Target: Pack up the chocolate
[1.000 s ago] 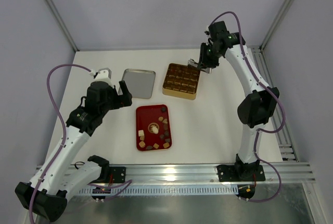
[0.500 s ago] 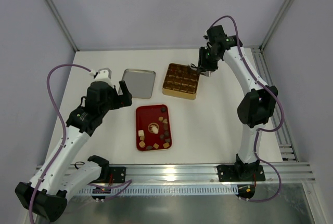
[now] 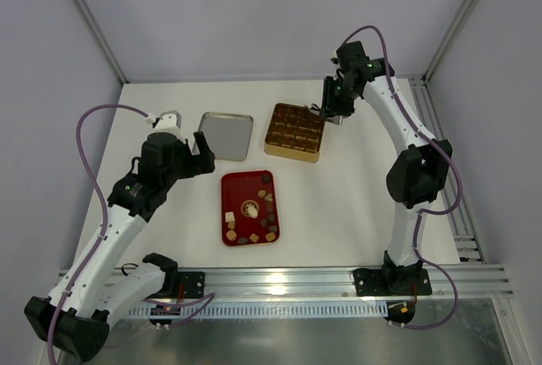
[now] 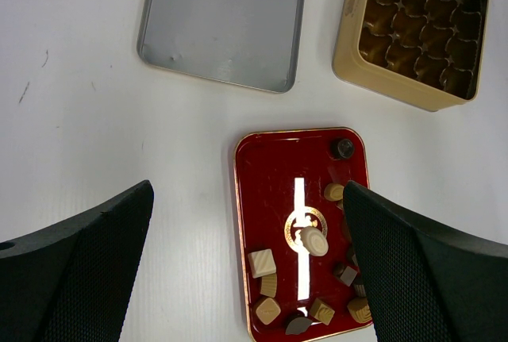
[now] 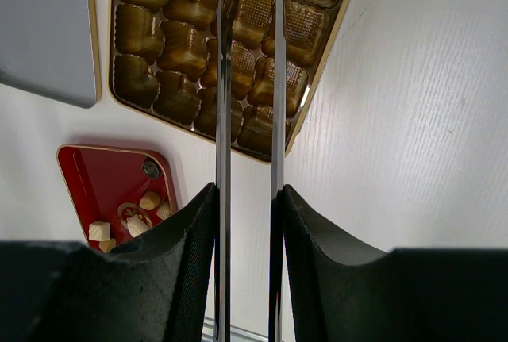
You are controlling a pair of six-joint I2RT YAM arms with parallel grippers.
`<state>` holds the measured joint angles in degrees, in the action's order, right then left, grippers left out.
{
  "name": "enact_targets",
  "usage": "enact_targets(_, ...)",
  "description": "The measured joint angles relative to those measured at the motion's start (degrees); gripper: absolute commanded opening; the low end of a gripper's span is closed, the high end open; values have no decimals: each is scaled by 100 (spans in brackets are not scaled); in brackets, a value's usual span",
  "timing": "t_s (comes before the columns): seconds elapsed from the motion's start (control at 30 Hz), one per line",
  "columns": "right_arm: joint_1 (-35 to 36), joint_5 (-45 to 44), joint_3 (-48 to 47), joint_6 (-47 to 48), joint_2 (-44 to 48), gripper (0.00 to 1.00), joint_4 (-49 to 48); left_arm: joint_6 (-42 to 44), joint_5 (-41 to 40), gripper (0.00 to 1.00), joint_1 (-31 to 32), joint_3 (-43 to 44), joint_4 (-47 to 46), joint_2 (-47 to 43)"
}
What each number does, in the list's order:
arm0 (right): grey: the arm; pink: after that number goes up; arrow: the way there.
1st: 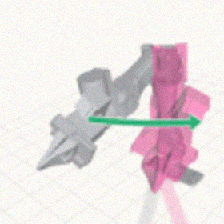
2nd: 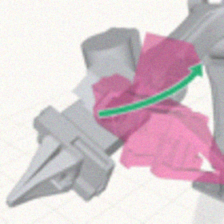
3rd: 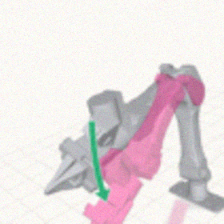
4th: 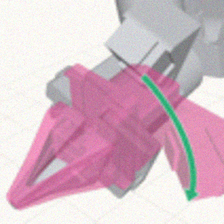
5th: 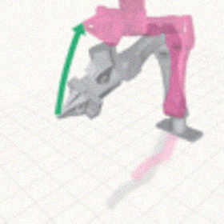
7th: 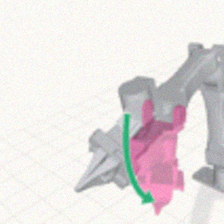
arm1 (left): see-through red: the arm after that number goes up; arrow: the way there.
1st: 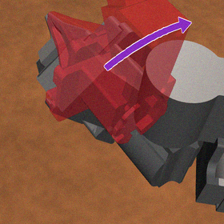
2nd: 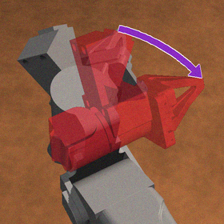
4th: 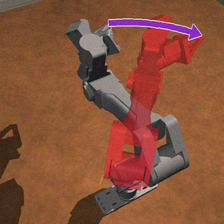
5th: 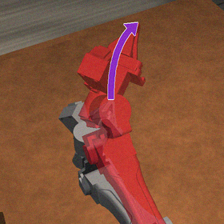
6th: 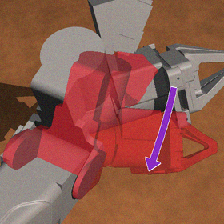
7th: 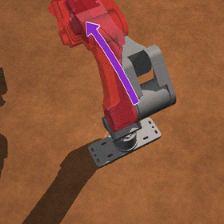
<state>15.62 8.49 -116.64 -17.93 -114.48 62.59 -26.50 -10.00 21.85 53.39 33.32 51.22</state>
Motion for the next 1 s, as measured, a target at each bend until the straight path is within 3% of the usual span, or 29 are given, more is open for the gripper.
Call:
enact_targets(0.37,328,-125,160,7,540,39,109,0,0,100,0,0,0,0)
enact_targets(0.7,1998,-280,1541,-2,1993,39,177,0,-2,100,0,0,2,0)
enact_targets(1.0,3222,-166,2581,-337,2334,39,131,0,-98,100,0,0,2,-2)
